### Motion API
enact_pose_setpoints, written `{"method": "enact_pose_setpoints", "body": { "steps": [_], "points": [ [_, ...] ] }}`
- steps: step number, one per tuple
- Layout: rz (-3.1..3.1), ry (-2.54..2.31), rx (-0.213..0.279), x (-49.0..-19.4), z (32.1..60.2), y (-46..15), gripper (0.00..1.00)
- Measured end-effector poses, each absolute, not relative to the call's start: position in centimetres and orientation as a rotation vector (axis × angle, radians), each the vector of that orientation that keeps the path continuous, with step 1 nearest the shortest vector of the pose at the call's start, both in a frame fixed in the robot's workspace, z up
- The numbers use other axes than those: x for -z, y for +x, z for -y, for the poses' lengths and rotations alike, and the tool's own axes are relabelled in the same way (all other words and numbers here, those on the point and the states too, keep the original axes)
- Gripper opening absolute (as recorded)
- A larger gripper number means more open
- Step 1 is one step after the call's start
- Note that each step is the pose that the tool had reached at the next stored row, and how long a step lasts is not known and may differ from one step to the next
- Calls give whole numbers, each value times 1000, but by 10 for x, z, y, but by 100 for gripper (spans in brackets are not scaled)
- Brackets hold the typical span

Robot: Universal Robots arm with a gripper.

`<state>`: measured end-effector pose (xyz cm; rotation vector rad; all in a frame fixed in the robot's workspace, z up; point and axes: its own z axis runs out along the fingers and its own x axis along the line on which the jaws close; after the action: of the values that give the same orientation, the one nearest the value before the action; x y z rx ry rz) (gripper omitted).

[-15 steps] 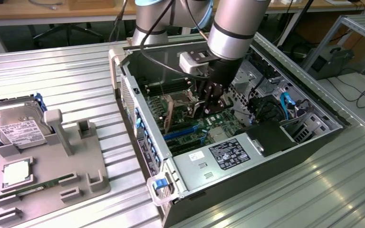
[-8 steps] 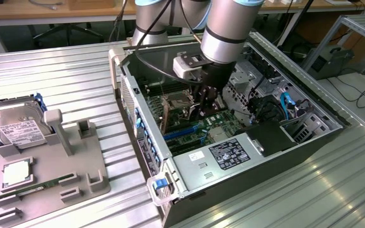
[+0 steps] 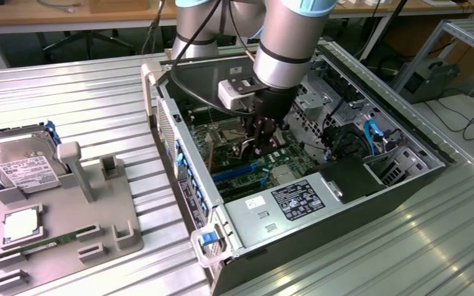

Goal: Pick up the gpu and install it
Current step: 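Insert the gpu into the slot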

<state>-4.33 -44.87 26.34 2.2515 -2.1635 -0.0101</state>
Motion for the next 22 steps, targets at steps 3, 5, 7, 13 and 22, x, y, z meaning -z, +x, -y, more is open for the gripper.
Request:
{"method": "enact_pose_setpoints", "body": {
  "steps": [3,5,7,13,22],
  "points": [
    [2165,2251,11,-262,448,-46,27],
    [2165,2251,11,-261,448,-50,27],
    [2165,2251,11,-260,448,-53,27],
    [2165,2251,11,-254,448,-60,27],
    [2165,2251,11,-248,453,-67,27]
  ]
}}
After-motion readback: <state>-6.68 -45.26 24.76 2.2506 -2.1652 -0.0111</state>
